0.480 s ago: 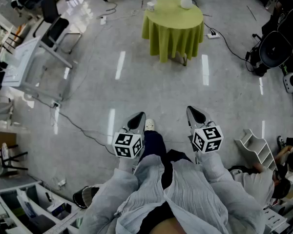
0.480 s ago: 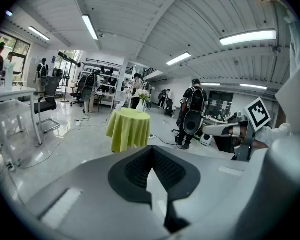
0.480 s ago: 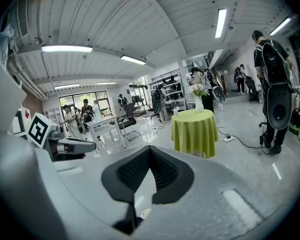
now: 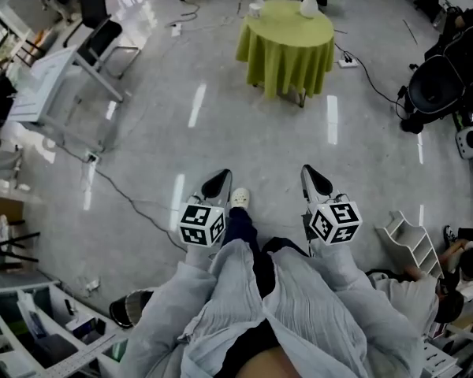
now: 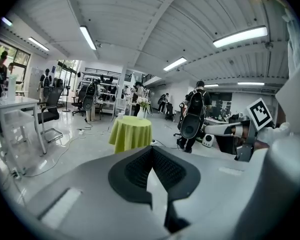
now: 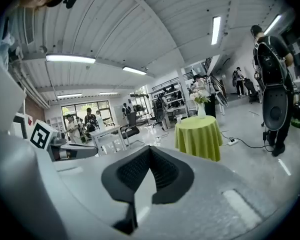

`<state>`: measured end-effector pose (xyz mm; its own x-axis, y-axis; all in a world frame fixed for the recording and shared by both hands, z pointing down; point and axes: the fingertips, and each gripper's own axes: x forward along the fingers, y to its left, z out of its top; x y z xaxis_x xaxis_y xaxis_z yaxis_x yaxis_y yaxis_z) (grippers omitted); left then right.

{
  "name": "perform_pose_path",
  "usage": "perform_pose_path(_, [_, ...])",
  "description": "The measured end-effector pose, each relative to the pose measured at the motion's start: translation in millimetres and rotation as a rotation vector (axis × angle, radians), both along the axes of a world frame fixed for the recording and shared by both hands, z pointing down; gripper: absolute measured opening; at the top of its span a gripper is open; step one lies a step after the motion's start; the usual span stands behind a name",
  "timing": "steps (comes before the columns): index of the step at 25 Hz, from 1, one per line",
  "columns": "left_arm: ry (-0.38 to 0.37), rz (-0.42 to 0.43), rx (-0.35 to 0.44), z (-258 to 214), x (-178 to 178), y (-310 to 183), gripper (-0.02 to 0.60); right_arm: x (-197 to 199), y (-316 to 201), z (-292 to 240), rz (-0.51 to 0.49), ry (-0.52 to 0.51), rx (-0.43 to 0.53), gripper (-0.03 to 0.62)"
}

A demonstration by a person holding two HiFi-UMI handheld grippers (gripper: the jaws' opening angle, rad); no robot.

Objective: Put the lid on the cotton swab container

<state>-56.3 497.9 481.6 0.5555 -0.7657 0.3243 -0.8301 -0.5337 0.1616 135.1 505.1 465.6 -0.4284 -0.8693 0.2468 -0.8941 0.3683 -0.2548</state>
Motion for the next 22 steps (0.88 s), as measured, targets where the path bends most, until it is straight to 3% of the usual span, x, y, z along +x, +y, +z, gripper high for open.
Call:
perform_pose_path(8, [-0.052,-0.022,0.022,-2,1,34,0.017,0,29,2,-0.045,0.016,-0.001,0.002])
perform_pose_path(14, [-0.024,-0.065,-0.005,1,-2,46,0.017,-2,34,9,-0.085,0.017,-0.016,0.002])
perform_pose_path(22, [-0.033,-0.039,-0.016,7,8,9,0.017,-6,1,13,-0.091,0.011,-0.024,0.002])
